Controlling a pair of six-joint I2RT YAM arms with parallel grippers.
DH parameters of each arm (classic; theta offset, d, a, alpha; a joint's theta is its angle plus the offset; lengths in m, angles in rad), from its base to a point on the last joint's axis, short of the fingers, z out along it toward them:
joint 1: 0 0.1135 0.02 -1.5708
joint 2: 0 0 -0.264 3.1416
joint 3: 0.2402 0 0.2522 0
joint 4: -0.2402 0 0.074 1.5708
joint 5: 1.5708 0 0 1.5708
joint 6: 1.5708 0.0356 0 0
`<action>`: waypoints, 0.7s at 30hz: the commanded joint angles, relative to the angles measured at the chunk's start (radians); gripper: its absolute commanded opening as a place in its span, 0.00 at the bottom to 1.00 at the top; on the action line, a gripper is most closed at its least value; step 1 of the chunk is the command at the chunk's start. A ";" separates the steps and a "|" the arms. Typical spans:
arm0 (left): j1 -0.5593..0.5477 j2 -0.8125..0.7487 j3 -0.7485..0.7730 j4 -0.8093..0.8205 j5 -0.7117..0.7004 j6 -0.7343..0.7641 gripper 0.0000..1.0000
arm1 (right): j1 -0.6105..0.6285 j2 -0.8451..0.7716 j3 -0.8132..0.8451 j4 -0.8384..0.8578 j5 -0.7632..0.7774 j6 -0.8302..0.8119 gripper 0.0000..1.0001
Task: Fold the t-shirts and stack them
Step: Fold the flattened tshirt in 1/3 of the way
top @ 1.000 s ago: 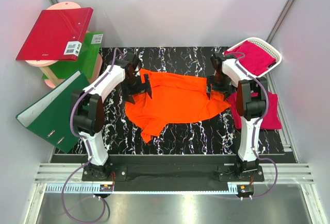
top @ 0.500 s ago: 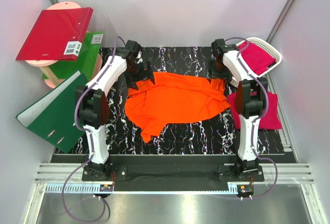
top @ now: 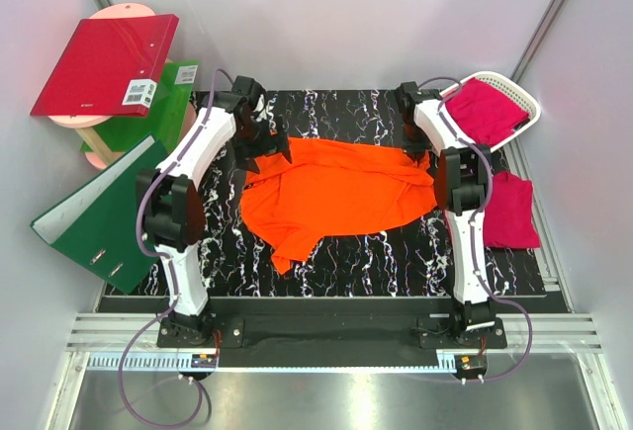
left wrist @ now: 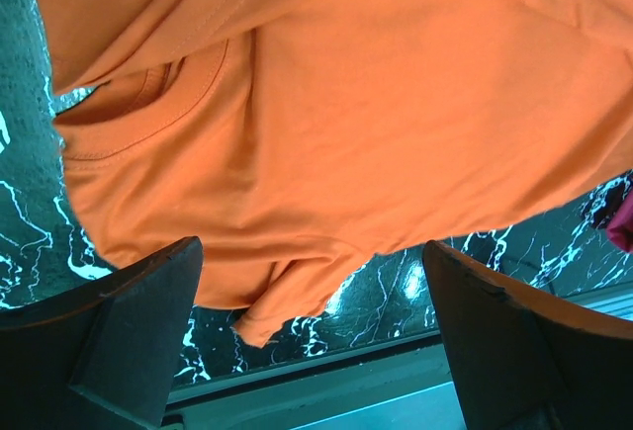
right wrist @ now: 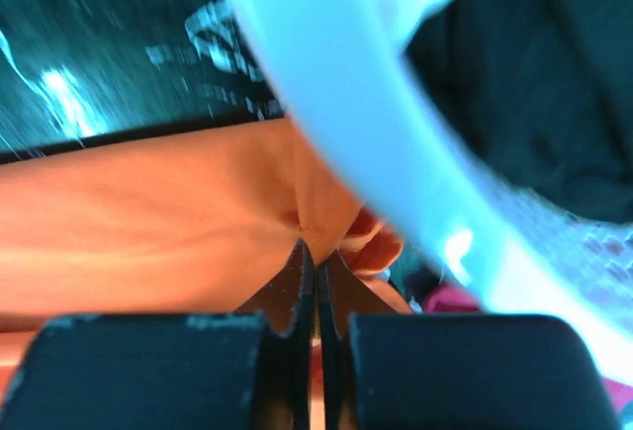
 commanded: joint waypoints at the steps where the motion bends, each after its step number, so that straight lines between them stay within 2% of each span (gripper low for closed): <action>1: 0.006 -0.065 -0.032 -0.001 0.039 0.027 0.99 | 0.000 0.030 0.136 0.008 0.071 -0.017 0.00; 7: 0.006 -0.059 -0.053 -0.001 0.033 0.057 0.99 | 0.023 0.057 0.239 0.038 0.141 -0.053 0.00; 13: 0.004 -0.048 -0.055 -0.002 0.027 0.058 0.99 | 0.041 0.037 0.253 0.135 0.155 -0.082 0.00; 16: 0.006 -0.040 -0.058 -0.002 0.030 0.047 0.99 | 0.041 0.078 0.270 0.146 0.177 -0.094 0.01; 21: 0.004 -0.059 -0.053 -0.004 0.019 0.038 0.99 | 0.036 0.121 0.256 0.147 0.244 -0.088 0.06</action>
